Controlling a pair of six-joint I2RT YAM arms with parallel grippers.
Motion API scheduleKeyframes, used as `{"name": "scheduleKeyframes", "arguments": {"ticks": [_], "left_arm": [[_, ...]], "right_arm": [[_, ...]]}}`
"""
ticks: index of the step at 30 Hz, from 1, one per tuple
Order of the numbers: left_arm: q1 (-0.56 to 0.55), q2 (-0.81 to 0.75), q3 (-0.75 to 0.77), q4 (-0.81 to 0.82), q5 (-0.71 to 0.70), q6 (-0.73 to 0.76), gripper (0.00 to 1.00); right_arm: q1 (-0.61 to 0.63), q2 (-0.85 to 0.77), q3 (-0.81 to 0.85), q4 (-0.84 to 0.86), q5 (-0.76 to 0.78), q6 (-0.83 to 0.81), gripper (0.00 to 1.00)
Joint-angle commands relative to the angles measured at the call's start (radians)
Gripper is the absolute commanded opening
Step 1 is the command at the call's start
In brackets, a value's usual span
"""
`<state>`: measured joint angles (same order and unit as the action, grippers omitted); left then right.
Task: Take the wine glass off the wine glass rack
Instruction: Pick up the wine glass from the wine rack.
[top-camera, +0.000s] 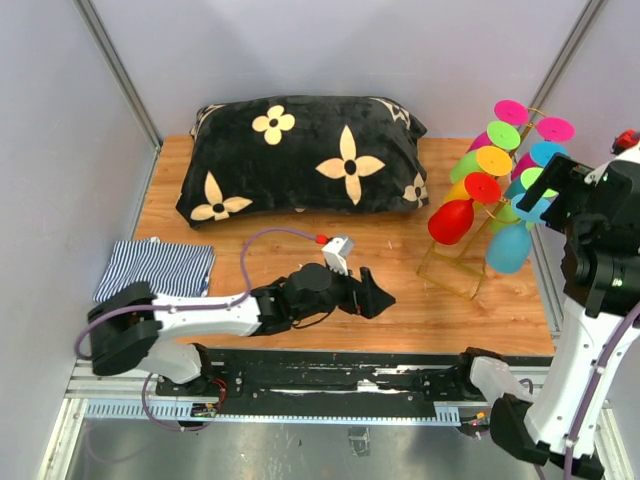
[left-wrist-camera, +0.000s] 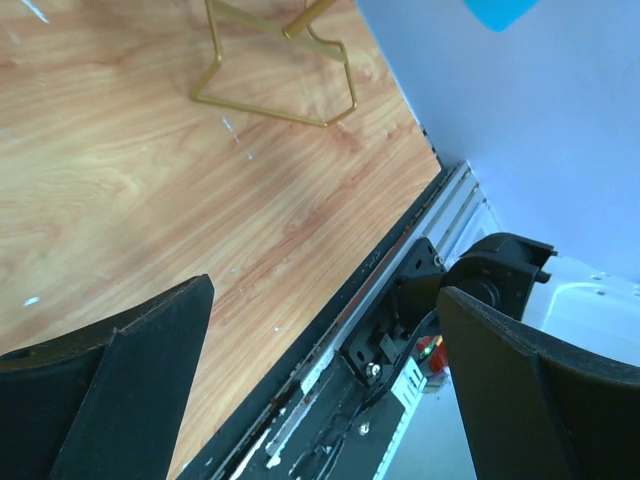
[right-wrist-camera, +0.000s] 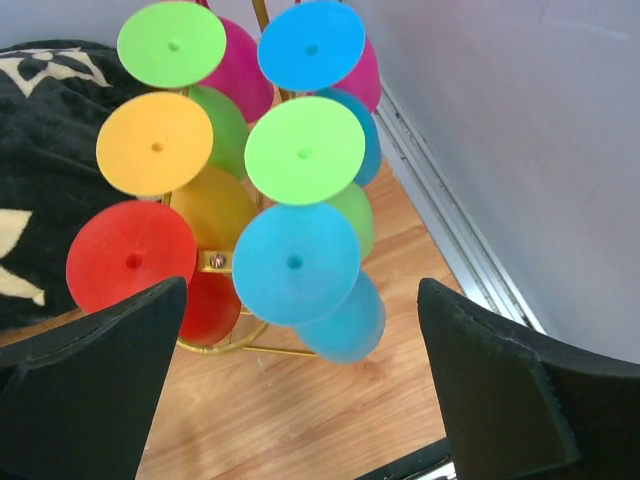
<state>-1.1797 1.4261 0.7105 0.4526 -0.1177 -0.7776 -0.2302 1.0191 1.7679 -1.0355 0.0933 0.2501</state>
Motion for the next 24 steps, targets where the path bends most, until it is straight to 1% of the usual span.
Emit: {"name": "scheduleKeyframes", "arguments": {"ticks": [1, 3, 7, 10, 12, 14, 18, 20, 22, 24], "left_arm": [[-0.001, -0.159, -0.059, -0.144, -0.127, 0.047, 1.0], [-0.001, -0.24, -0.082, -0.201, -0.153, 0.061, 0.99], [0.0, -0.39, -0.125, -0.308, -0.203, 0.079, 1.0], [0.002, -0.496, -0.163, -0.354, -0.231, 0.084, 1.0], [0.001, -0.569, -0.185, -0.389, -0.243, 0.084, 1.0], [0.002, -0.619, -0.191, -0.43, -0.254, 0.083, 1.0], [0.002, -0.698, -0.189, -0.506, -0.274, 0.092, 1.0], [0.003, -0.732, -0.187, -0.538, -0.288, 0.1, 1.0], [0.004, -0.762, -0.186, -0.567, -0.301, 0.105, 1.0], [0.004, -0.785, -0.186, -0.586, -0.313, 0.105, 1.0]], "right_arm": [[-0.039, -0.065, -0.083, -0.004, -0.031, 0.067, 1.0], [-0.041, -0.103, -0.129, 0.011, -0.04, 0.081, 0.98], [-0.045, -0.14, -0.188, 0.045, -0.043, 0.103, 0.91], [-0.076, -0.117, -0.191, 0.043, -0.094, 0.115, 0.82], [-0.118, -0.109, -0.189, 0.054, -0.164, 0.133, 0.79], [-0.177, -0.099, -0.177, 0.058, -0.201, 0.142, 0.77], [-0.311, -0.067, -0.168, 0.064, -0.389, 0.16, 0.72], [-0.367, -0.065, -0.184, 0.064, -0.433, 0.16, 0.71], [-0.411, -0.073, -0.202, 0.074, -0.482, 0.157, 0.69], [-0.422, -0.074, -0.217, 0.083, -0.531, 0.167, 0.66]]}}
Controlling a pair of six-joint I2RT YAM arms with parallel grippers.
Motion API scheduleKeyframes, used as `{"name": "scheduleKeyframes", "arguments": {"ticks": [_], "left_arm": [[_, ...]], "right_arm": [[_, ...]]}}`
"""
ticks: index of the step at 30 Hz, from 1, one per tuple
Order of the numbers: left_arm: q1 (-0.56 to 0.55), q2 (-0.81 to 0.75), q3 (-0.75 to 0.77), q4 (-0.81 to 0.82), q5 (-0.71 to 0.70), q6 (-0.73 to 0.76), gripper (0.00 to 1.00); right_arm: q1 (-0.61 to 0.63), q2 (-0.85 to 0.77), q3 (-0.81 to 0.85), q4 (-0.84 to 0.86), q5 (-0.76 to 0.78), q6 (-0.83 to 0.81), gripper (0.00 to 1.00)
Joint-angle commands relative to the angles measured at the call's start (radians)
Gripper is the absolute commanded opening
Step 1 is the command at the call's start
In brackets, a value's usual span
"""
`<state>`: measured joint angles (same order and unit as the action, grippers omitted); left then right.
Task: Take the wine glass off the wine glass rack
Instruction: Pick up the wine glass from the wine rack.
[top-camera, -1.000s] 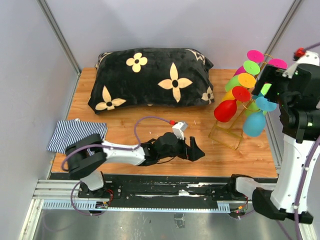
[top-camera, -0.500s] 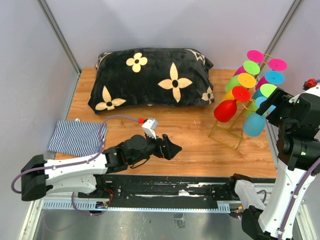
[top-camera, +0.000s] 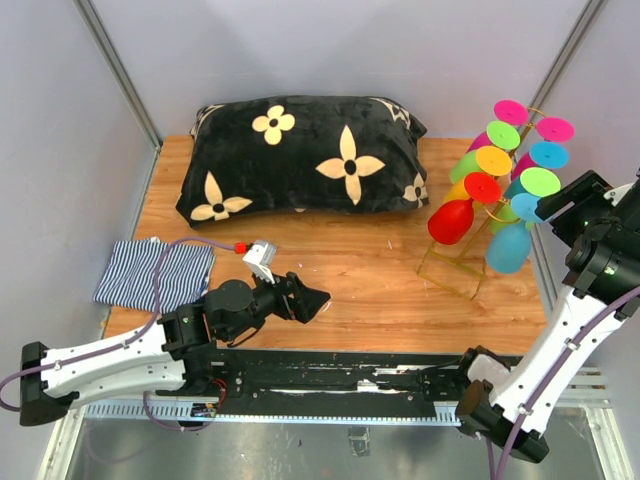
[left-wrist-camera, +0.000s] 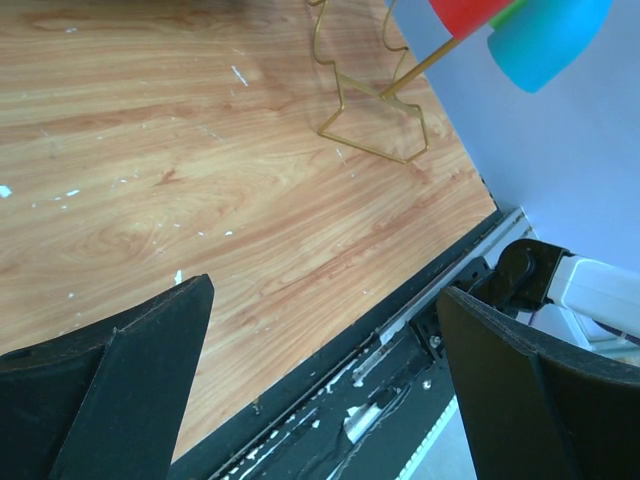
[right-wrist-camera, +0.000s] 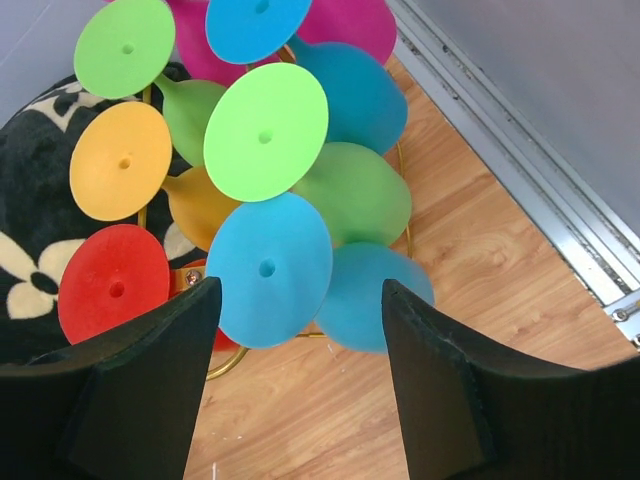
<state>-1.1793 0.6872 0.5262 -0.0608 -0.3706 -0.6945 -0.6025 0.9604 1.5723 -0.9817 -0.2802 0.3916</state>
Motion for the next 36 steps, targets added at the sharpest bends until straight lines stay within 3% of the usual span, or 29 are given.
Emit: {"name": "scheduleKeyframes", "arguments": {"ticks": [1, 8, 14, 26, 29, 31, 36], "left_arm": [[0.004, -0.054, -0.002, -0.075, -0.062, 0.026, 1.0], [0.005, -0.084, 0.033, -0.152, -0.067, 0.037, 1.0], [0.007, -0.073, 0.068, -0.198, -0.06, 0.004, 1.0], [0.007, -0.08, 0.12, -0.366, -0.113, -0.122, 1.0], [0.007, -0.081, 0.139, -0.393, -0.134, -0.13, 1.0], [0.006, -0.08, 0.15, -0.408, -0.145, -0.135, 1.0], [0.007, -0.077, 0.167, -0.428, -0.15, -0.135, 1.0]], "right_arm": [[-0.051, -0.013, -0.031, 0.033, -0.174, 0.035, 0.65], [-0.056, -0.041, -0.12, 0.12, -0.127, 0.08, 0.53], [-0.056, 0.002, -0.066, 0.087, -0.088, 0.04, 0.56], [-0.056, 0.013, -0.184, 0.181, -0.111, 0.06, 0.52], [-0.056, 0.024, -0.199, 0.207, -0.14, 0.071, 0.48], [-0.056, 0.035, -0.216, 0.233, -0.163, 0.084, 0.4], [-0.056, 0.036, -0.229, 0.255, -0.169, 0.089, 0.34]]}}
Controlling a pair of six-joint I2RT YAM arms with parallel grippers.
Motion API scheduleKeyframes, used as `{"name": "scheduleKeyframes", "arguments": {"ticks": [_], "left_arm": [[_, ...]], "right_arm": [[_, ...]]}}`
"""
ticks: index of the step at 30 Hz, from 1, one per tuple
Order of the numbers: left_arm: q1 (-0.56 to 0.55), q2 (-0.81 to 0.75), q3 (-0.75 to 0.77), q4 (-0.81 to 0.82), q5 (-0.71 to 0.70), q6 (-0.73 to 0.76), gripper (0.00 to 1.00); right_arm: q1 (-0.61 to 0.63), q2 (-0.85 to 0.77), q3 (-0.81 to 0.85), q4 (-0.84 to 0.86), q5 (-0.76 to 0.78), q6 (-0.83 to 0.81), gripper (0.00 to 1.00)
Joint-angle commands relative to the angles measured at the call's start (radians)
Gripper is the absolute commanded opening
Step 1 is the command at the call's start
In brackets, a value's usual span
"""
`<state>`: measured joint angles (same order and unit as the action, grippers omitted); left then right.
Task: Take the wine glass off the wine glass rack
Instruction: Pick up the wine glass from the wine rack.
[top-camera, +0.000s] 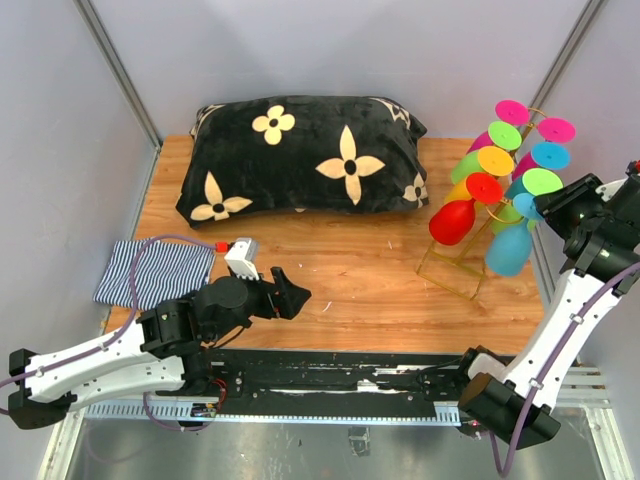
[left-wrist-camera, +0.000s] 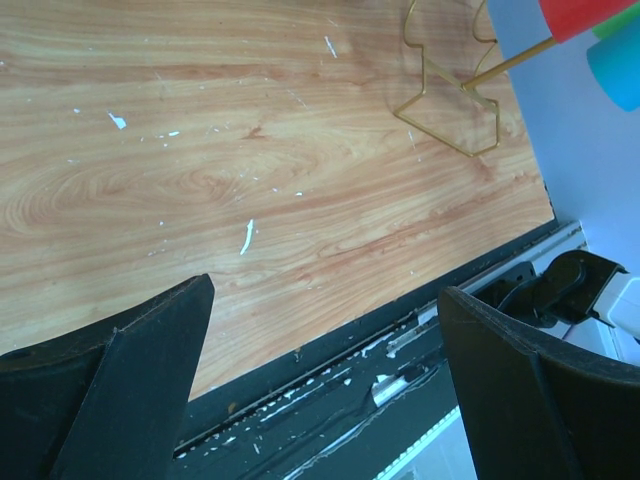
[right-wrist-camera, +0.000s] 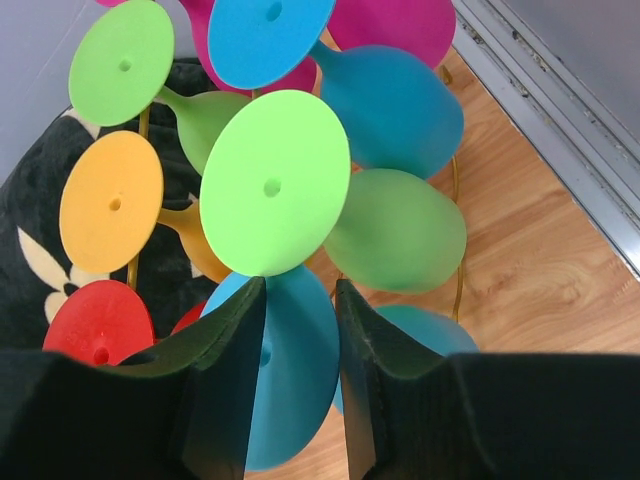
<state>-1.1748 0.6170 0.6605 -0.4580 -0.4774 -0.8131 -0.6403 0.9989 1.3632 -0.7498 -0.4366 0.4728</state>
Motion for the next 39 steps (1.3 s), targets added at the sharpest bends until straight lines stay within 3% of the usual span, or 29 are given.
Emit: {"name": "scheduleKeyframes", "arguments": {"ticks": [1, 5, 7, 10, 15, 22, 24, 37, 39], "left_arm": [[0.001, -0.005, 0.033, -0.034, -0.047, -0.017, 1.0], [0.002, -0.001, 0.029, -0.043, -0.049, -0.021, 1.0], [0.002, 0.0, 0.024, -0.044, -0.048, -0.024, 1.0], [0.002, -0.002, 0.016, -0.041, -0.046, -0.03, 1.0], [0.002, -0.009, 0.008, -0.04, -0.041, -0.035, 1.0], [0.001, -0.023, 0.005, -0.039, -0.039, -0.039, 1.0], [0.001, -0.026, 0.004, -0.04, -0.038, -0.04, 1.0], [0.001, -0.057, -0.011, -0.042, -0.037, -0.053, 1.0], [0.003, -0.057, -0.011, -0.044, -0.039, -0.055, 1.0]], "right_arm": [[-0.018, -0.007, -0.018, 0.024, -0.01, 0.01, 0.34], [-0.018, -0.029, 0.004, 0.022, -0.011, 0.024, 0.34], [-0.019, -0.036, 0.02, 0.007, -0.011, 0.025, 0.42], [-0.018, -0.045, 0.037, -0.03, 0.005, 0.021, 0.44], [-0.018, -0.069, 0.025, -0.042, 0.022, 0.026, 0.31], [-0.019, -0.097, 0.029, -0.07, 0.042, 0.023, 0.28], [-0.018, -0.107, 0.03, -0.074, 0.054, 0.023, 0.22], [-0.019, -0.156, 0.022, -0.083, 0.106, 0.07, 0.09], [-0.019, -0.164, 0.021, -0.082, 0.115, 0.078, 0.02]]}}
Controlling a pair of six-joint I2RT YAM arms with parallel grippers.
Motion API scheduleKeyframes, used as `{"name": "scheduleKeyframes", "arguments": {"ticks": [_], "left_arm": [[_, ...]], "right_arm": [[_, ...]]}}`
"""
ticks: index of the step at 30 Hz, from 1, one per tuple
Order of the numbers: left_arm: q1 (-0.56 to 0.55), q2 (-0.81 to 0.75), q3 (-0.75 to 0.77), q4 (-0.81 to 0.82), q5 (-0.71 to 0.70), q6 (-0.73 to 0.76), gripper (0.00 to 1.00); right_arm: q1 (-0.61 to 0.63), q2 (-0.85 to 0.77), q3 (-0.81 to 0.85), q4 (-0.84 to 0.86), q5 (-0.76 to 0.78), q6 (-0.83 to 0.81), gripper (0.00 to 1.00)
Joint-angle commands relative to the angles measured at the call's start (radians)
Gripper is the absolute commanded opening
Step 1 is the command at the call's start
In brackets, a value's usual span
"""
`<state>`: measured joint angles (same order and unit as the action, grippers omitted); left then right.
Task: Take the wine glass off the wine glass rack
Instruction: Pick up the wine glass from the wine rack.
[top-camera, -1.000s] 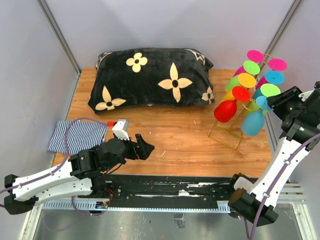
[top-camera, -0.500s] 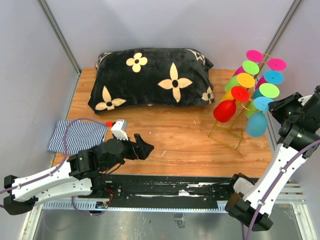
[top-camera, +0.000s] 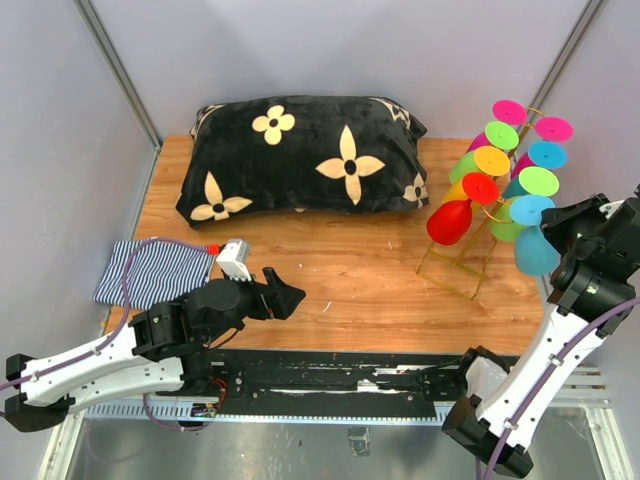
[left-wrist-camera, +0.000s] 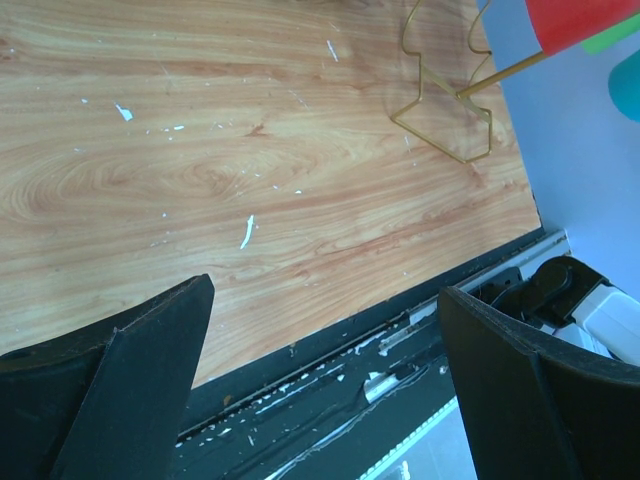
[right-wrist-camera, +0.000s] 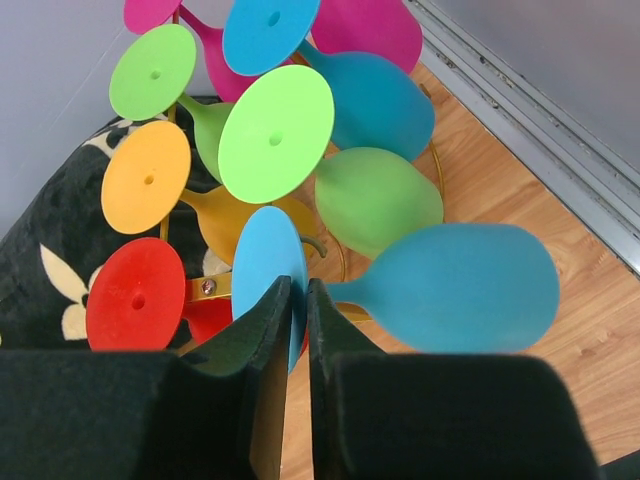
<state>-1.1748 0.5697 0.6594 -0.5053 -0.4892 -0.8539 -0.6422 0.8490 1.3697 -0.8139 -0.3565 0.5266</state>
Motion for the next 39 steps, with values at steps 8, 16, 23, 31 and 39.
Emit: {"name": "scheduleKeyframes", "arguments": {"ticks": [8, 16, 23, 31, 39], "left_arm": [[0.003, -0.01, -0.007, -0.002, -0.029, -0.016, 1.0], [0.001, -0.01, 0.002, -0.013, -0.035, -0.013, 0.99], [0.002, -0.007, 0.014, -0.021, -0.039, -0.008, 1.0], [0.002, -0.004, 0.02, -0.028, -0.034, -0.009, 1.0], [0.002, 0.023, 0.054, -0.039, -0.037, -0.004, 1.0]], "right_arm": [[-0.017, -0.038, 0.016, -0.014, 0.083, 0.053, 0.01], [-0.017, -0.061, 0.004, 0.003, 0.139, 0.073, 0.01], [-0.016, -0.062, 0.0, 0.012, 0.153, 0.079, 0.01], [-0.017, -0.08, -0.04, 0.043, 0.205, 0.111, 0.01], [-0.016, -0.108, -0.068, 0.081, 0.248, 0.195, 0.01]]}}
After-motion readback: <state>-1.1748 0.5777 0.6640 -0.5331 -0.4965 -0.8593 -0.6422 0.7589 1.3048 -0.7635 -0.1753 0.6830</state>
